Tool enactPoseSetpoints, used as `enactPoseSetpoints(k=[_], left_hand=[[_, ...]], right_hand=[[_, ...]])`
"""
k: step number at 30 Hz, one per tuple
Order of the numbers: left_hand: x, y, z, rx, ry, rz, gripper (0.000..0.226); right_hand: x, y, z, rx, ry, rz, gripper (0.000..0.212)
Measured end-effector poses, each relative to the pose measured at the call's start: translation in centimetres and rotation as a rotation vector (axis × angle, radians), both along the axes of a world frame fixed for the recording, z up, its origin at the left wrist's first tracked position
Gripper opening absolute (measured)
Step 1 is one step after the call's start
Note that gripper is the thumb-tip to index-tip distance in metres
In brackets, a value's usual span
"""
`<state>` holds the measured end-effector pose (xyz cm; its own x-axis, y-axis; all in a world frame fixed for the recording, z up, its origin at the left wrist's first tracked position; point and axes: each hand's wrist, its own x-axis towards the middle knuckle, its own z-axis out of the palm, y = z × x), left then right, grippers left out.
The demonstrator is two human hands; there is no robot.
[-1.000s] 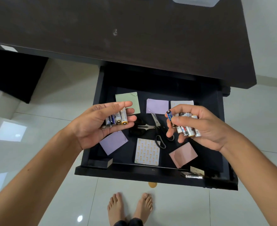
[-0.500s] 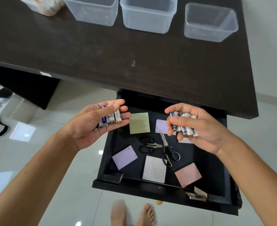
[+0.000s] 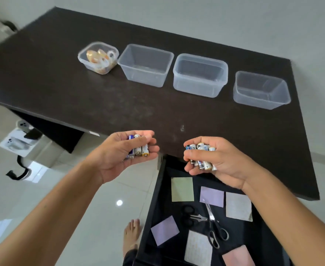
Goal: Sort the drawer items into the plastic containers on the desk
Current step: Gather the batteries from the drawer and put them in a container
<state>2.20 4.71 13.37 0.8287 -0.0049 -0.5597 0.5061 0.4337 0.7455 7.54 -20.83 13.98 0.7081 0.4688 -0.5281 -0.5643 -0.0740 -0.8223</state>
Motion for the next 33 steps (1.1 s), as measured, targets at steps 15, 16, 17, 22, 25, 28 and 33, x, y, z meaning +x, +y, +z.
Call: enactPoseSetpoints(k=[15,16,17,22,25,28,33], left_hand=[[17.3,12.1,5.4,0.018,0.007,0.055,0.023],[18.7,12.4,5.6,0.018,0.001,0.048,0.022],[20.3,12.7,5.8,0.016,-0.002,0.038,0.022],[26.9,13.1,5.7,0.020,0.016,-0.026,0.028],[29.2,13.2,5.1,0.053,0.052,-0.071,0.031],[30.5,13.4,4.4,0.125,0.081,-0.116,0.035],[30.7,13.3,3.6,0.130,0.102,-0.160,0.042]], right_hand=[[17.0,15.9,5.9,0.138,0.118,-0.266,0.011],[18.0,16.3,6.2,0.137,0.120,-0.279,0.009],[19.2,16.7,6.4,0.136,0.128,-0.293,0.009],[23.8,17.8,6.1,0.081,0.175,-0.407,0.029],[25.4,18.0,5.4,0.041,0.192,-0.412,0.032],[26.2,17.9,4.6,0.013,0.195,-0.409,0.036],[26.6,17.6,3.8,0.005,0.182,-0.418,0.032]])
